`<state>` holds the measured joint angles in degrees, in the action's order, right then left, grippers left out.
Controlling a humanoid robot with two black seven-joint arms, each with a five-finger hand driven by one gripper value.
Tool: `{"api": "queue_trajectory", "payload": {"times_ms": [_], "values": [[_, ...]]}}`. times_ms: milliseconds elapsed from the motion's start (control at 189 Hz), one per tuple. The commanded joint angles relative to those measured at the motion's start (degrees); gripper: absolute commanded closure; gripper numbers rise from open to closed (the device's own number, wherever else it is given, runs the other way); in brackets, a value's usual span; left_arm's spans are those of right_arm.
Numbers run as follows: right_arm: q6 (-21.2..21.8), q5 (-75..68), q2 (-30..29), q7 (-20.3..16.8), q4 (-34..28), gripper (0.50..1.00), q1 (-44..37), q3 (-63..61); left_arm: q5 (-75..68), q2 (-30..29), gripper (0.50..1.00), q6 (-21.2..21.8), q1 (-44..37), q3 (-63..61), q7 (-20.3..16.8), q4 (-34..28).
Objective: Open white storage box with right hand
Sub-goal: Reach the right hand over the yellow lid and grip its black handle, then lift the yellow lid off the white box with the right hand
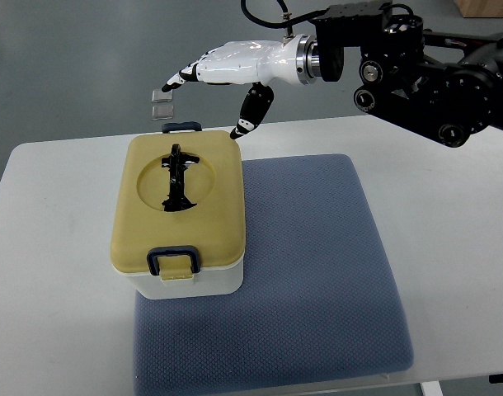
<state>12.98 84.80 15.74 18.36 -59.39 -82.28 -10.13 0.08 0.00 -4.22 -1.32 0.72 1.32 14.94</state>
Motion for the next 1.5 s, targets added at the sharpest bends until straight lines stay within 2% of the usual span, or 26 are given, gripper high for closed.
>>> {"api": "queue_trajectory", "payload": {"times_ms": [0, 788, 884, 984, 1042, 1116, 1122, 1164, 1497], "values": [[-1.73, 0.19, -1.68, 0.00, 0.24, 0.581, 0.45, 0.02, 0.01, 0.00, 0.500, 0.00, 0.01, -0.02, 0.00, 0.18], [-4.90, 0.28, -10.64, -0.17, 5.43, 0.611, 5.11, -0.07, 0.01, 0.00, 0.500, 0.00, -0.08, -0.02, 0.00, 0.18], [-5.78, 0.10, -11.34, -0.17, 5.52, 0.644, 5.46, -0.16, 0.01, 0.00, 0.500, 0.00, -0.08, -0.02, 0.00, 0.18], [-6.48, 0.10, -11.87, -0.08, 5.43, 0.722, 5.73, -0.16, 0.01, 0.00, 0.500, 0.00, -0.08, -0.02, 0.00, 0.18], [-6.66, 0.10, -11.96, -0.08, 5.43, 0.815, 5.99, -0.16, 0.01, 0.00, 0.500, 0.00, -0.08, -0.02, 0.00, 0.18], [-6.74, 0.10, -12.05, 0.00, 5.43, 0.897, 6.08, -0.16, 0.01, 0.00, 0.500, 0.00, -0.08, 0.07, 0.00, 0.18], [-6.74, 0.10, -12.05, 0.00, 5.43, 0.920, 6.08, -0.16, 0.01, 0.00, 0.500, 0.00, -0.08, 0.07, 0.00, 0.18], [-7.01, 0.10, -12.13, 0.00, 5.43, 1.000, 6.08, -0.16, 0.01, 0.00, 0.500, 0.00, -0.08, -0.02, 0.00, 0.18], [-7.62, -0.69, -11.96, 0.00, 4.38, 1.000, 5.11, -0.42, 0.01, 0.00, 0.500, 0.00, -0.08, -0.02, 0.00, 0.18]]}}
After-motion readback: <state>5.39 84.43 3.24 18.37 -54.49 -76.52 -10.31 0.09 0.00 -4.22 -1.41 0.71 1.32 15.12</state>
